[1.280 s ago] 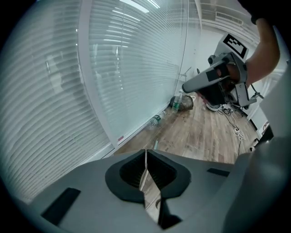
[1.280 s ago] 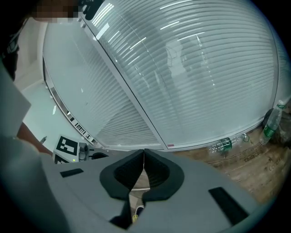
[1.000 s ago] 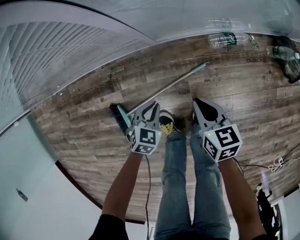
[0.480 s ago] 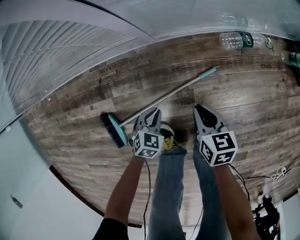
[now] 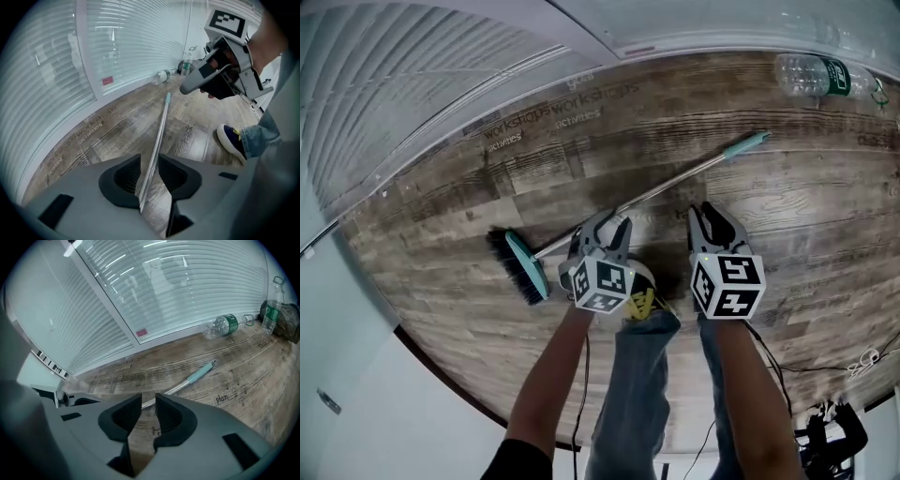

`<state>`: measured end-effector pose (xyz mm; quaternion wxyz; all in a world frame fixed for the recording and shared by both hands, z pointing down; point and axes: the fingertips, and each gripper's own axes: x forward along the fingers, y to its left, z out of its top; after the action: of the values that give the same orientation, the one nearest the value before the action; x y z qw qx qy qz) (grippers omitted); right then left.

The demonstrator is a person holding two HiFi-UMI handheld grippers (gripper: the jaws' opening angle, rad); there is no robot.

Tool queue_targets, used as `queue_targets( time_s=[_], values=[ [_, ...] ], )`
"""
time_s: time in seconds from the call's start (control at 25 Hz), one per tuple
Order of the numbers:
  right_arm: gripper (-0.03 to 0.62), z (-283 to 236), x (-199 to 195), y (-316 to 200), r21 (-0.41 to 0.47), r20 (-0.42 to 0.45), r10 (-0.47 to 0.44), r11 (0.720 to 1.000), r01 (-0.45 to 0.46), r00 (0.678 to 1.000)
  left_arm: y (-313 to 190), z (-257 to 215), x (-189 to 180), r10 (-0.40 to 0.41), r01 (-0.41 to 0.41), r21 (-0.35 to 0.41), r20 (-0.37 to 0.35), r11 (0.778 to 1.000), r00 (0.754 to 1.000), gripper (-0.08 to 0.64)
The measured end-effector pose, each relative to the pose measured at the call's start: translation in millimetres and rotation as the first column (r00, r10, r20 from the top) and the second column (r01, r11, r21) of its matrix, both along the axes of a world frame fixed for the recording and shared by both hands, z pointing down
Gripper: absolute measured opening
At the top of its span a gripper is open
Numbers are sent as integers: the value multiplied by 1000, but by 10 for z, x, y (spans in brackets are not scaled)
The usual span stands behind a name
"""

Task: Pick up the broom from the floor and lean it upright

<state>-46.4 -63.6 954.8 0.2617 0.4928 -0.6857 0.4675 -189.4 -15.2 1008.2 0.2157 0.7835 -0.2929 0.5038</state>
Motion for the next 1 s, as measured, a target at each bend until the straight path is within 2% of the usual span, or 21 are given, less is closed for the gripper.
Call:
queue_targets(
  time_s=[0.2,0.48,0.68,1.0],
  values=[
    [104,287,-146,-92,-1,3,23,1000,-23,1000,34,344,-5,26,-24,-40,36,999,999,118],
    [133,531,-232,-43,-42,-3,22,999,-22,1000,34,552,-23,84,-77,-85,87,993,993,121],
    [135,589,-183,-25,-60,-10,57,997,-58,998,155,662,-61,176,-155,-138,161,978,971,121],
    [135,644,-257,-57,-82,7,56,995,-55,998,121,751,-46,139,-116,-143,159,983,977,114]
  ],
)
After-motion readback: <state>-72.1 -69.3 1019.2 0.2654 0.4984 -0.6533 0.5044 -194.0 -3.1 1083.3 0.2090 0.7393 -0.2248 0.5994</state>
